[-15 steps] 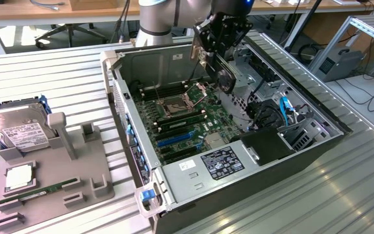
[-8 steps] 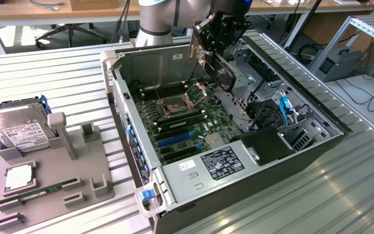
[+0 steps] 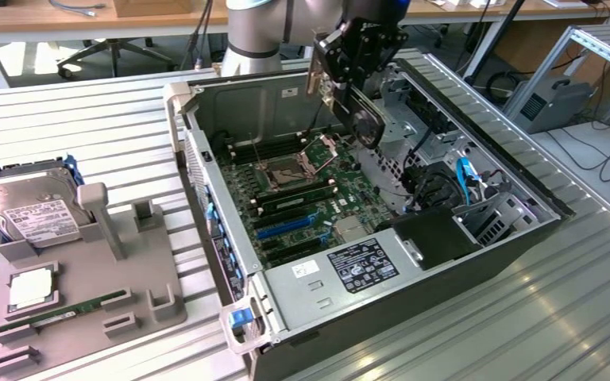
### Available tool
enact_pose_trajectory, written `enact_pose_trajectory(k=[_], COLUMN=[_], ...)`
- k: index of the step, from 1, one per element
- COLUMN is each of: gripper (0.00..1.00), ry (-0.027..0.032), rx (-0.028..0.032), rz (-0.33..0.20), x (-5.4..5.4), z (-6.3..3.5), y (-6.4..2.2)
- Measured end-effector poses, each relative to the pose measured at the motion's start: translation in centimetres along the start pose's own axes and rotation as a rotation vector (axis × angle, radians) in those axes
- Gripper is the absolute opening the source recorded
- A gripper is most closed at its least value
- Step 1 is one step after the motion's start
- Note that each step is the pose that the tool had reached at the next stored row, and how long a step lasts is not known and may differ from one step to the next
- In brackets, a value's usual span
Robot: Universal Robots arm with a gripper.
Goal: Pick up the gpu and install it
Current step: 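Insert the gpu into the slot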
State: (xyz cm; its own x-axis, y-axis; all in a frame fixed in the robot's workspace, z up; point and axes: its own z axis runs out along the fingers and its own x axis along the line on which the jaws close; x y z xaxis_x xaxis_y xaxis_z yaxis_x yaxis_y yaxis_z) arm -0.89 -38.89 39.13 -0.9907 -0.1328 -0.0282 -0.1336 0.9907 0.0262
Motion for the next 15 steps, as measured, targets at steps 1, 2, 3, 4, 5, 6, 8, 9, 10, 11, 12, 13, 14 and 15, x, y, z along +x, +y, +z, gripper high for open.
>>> enact_pose_trajectory(k=[1, 2, 3, 4, 5, 6, 8, 9, 10, 11, 12, 13, 14, 15], gripper=[0.27, 0.27, 0.27, 0.27, 0.27, 0.27, 0.27, 0.27, 0.27, 0.27, 0.27, 0.27, 0.27, 0.27], ry=[0.0, 0.0001, 0.0002, 0.0002, 0.0003, 0.0004, 0.0005, 0.0006, 0.0007, 0.0008, 0.0008, 0.0009, 0.001, 0.0011], rx=[-0.0001, -0.0001, -0.0002, -0.0002, -0.0003, -0.0004, -0.0006, -0.0006, -0.0007, -0.0008, -0.0009, -0.0009, -0.001, -0.0012], rz=[-0.002, -0.005, -0.007, -0.009, -0.012, -0.015, -0.02, -0.023, -0.026, -0.029, -0.033, -0.035, -0.037, -0.042], x=[0.0, -0.01, -0.01, -0.01, -0.02, -0.02, -0.03, -0.03, -0.04, -0.04, -0.04, -0.05, -0.05, -0.06], z=[0.0, 0.0, 0.0, 0.0, 0.0, 0.0, 0.01, 0.01, 0.01, 0.01, 0.01, 0.01, 0.01, 0.01], y=[0.02, 0.04, 0.07, 0.08, 0.11, 0.14, 0.2, 0.23, 0.25, 0.27, 0.31, 0.33, 0.35, 0.4])
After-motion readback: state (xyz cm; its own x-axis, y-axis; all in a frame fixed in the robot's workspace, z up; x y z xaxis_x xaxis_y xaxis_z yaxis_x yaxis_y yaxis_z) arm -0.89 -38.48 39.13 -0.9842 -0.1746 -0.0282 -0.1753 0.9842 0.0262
